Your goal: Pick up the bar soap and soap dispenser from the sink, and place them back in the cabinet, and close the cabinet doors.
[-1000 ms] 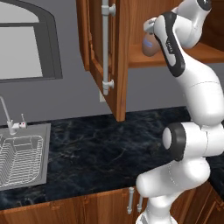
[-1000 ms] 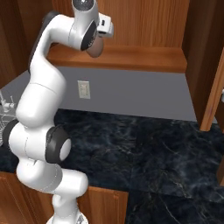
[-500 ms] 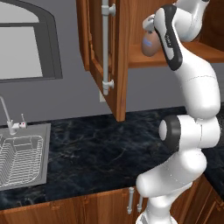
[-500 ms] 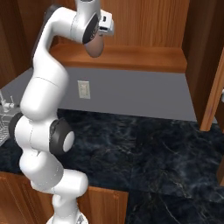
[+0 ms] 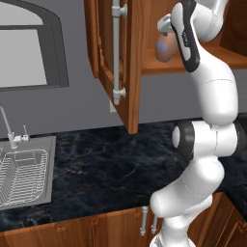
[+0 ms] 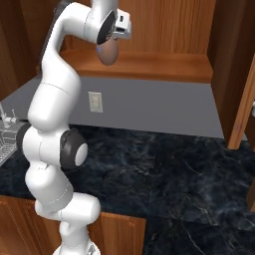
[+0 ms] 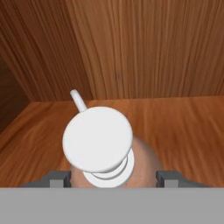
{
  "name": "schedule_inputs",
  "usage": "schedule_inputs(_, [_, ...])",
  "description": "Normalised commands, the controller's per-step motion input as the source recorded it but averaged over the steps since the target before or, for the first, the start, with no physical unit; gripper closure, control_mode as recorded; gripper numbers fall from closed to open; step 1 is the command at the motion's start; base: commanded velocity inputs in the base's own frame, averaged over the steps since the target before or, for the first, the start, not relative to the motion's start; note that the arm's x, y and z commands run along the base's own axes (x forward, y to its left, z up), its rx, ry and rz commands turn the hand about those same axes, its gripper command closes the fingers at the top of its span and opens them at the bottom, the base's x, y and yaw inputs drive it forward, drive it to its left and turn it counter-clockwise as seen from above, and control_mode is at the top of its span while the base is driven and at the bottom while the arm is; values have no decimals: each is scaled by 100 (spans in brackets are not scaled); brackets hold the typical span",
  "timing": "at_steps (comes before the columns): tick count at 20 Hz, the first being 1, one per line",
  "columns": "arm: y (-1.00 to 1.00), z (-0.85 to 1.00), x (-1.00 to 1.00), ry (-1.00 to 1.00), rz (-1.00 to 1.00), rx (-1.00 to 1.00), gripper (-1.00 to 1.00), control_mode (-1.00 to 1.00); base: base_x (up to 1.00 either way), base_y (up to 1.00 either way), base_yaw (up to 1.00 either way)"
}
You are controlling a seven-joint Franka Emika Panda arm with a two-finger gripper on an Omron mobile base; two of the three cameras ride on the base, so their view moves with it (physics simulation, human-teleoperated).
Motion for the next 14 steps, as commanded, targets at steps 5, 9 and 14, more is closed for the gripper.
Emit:
schedule_inputs(5, [4,-9,15,0,1,0,100,-100,0,0,0])
schedule_inputs(9, [7,-2,19,-1,0,0,100,-100,0,0,0])
schedule_inputs(14, [7,0,23,0,0,0,100,-100,0,0,0])
